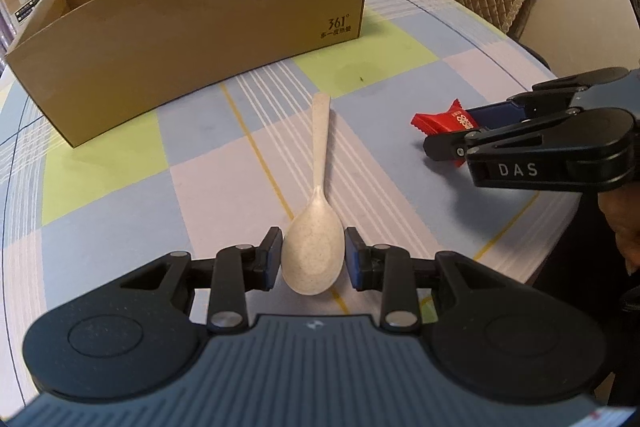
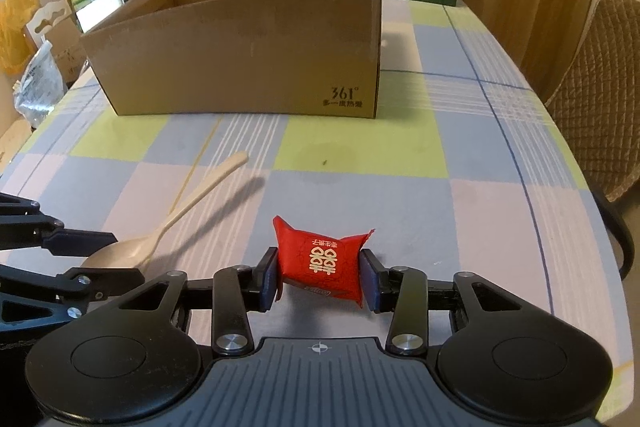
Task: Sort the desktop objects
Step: 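Carry the spoon with the left tool while the right tool carries the candy to the cardboard box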
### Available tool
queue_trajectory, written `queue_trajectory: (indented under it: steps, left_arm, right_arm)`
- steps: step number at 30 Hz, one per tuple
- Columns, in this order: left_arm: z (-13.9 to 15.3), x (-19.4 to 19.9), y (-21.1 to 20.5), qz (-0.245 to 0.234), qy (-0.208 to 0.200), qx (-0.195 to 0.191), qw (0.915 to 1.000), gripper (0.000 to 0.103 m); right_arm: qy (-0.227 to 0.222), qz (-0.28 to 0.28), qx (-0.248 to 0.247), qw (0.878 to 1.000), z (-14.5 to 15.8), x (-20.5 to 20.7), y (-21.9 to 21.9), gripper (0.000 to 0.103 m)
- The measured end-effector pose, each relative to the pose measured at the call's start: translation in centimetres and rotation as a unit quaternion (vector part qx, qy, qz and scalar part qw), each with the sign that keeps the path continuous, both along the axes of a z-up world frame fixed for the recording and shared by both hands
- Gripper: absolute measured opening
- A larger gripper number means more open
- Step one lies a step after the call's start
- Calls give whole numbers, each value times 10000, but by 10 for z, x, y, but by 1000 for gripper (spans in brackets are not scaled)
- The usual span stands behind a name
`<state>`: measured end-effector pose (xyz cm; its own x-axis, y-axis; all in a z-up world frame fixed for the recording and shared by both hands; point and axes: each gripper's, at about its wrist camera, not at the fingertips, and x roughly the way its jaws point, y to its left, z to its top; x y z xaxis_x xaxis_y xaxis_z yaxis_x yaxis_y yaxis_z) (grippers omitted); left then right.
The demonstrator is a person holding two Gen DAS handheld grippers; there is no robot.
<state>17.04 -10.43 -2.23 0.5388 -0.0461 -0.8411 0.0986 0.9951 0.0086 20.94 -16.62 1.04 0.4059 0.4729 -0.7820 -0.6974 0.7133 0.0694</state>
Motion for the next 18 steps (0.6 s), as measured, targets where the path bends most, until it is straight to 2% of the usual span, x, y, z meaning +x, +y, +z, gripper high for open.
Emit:
queue_trajectory:
  steps: [18]
  left_arm:
    - [27, -20, 3, 283, -303, -81, 9991, 28]
  right_arm:
    - [-85, -7, 142, 9999, 25, -15, -9, 39]
